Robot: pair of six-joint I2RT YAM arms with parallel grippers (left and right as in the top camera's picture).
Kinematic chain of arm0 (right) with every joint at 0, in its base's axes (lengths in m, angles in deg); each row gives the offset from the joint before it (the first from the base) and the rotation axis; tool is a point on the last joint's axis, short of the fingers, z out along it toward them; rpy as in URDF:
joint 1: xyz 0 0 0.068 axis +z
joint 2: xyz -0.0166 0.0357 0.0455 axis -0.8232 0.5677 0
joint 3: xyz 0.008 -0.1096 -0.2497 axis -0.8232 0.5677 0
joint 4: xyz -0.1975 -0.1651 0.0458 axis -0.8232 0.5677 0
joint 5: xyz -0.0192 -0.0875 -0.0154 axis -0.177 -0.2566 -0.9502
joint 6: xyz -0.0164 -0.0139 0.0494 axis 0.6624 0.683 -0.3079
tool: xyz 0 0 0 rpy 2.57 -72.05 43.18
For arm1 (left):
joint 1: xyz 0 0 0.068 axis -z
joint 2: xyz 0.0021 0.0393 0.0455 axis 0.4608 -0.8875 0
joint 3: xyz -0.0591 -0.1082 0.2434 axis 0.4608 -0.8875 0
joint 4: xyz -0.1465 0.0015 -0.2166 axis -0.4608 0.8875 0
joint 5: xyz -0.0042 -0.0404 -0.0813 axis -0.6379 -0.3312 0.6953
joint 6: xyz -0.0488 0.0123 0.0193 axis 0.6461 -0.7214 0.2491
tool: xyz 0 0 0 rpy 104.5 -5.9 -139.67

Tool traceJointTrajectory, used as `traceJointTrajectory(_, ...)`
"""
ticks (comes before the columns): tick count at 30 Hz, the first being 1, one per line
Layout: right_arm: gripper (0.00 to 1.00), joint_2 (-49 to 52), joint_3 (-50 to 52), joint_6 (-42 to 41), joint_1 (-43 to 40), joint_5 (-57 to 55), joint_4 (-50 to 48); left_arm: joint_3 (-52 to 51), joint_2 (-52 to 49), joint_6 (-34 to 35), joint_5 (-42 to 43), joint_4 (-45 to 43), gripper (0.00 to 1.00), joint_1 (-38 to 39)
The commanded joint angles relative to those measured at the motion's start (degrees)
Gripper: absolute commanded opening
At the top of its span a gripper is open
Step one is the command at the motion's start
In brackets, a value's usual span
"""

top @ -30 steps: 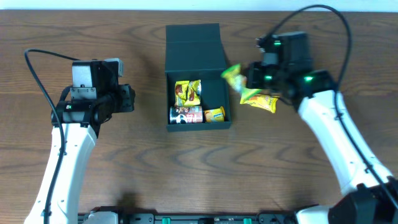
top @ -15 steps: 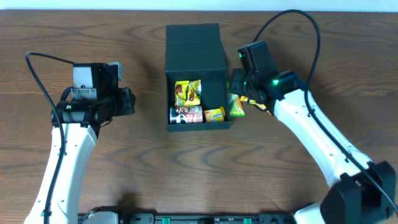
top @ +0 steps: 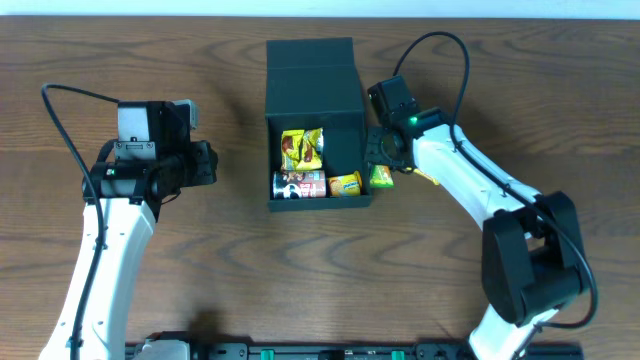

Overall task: Pack container
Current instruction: 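Carry the green wafer packet toward the box opening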

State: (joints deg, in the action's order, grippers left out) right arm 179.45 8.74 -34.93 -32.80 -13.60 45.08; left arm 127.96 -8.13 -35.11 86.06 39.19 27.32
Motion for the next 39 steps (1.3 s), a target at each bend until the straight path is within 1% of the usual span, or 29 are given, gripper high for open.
traceJointTrajectory(1,0.25,1.9,-0.7,1.7,-0.6,-0.4,-0.4,0.3,-0.3,0.5,0.2,0.1,0.33,-0.2)
traceJointTrajectory(7,0.25,4.3,-0.7,1.7,-2.2,-0.3,-1.2,0.3,-0.3,0.5,0.2,0.1,0.33,-0.2)
traceJointTrajectory(10,0.23,5.2,-0.7,3.5,-2.8,2.7,-2.2,0.3,-0.3,0.5,0.2,0.1,0.33,-0.2)
traceJointTrajectory(12,0.2,5.3,-0.7,3.6,-2.8,3.1,-2.9,0.3,-0.3,0.5,0.2,0.1,0.33,-0.2)
traceJointTrajectory(13,0.18,5.3,-0.7,3.6,-2.8,3.3,-3.3,0.3,-0.3,0.5,0.2,0.1,0.33,-0.2)
traceJointTrajectory(14,0.13,5.3,-0.7,3.7,-2.8,3.7,-3.5,0.3,-0.3,0.5,0.2,0.1,0.33,-0.2)
traceJointTrajectory(15,0.03,5.3,-0.7,4.0,-2.8,4.2,-3.7,0.3,-0.3,0.5,0.2,0.1,0.33,-0.2)
traceJointTrajectory(16,0.02,5.3,-0.7,4.0,-2.8,4.4,-3.7,0.3,-0.3,0.5,0.2,0.1,0.33,-0.2)
traceJointTrajectory(23,0.01,3.6,-1.5,4.0,-3.2,4.3,-2.4,0.3,-0.3,0.5,0.2,0.1,0.33,-0.2)
traceJointTrajectory(29,0.02,-4.2,-9.3,4.0,-4.0,0.1,4.6,0.3,-0.3,0.5,0.2,0.1,0.33,-0.2)
traceJointTrajectory(32,0.02,-8.0,-11.3,3.9,-2.7,0.2,4.7,0.3,-0.3,0.5,0.2,0.1,0.33,-0.2)
traceJointTrajectory(34,0.02,-10.1,-11.6,2.1,-1.1,0.5,4.0,0.3,-0.3,0.5,0.2,0.1,0.33,-0.2)
traceJointTrajectory(39,0.02,-9.5,-11.5,-1.7,2.8,3.2,3.8,0.3,-0.3,0.5,0.2,0.1,0.33,-0.2)
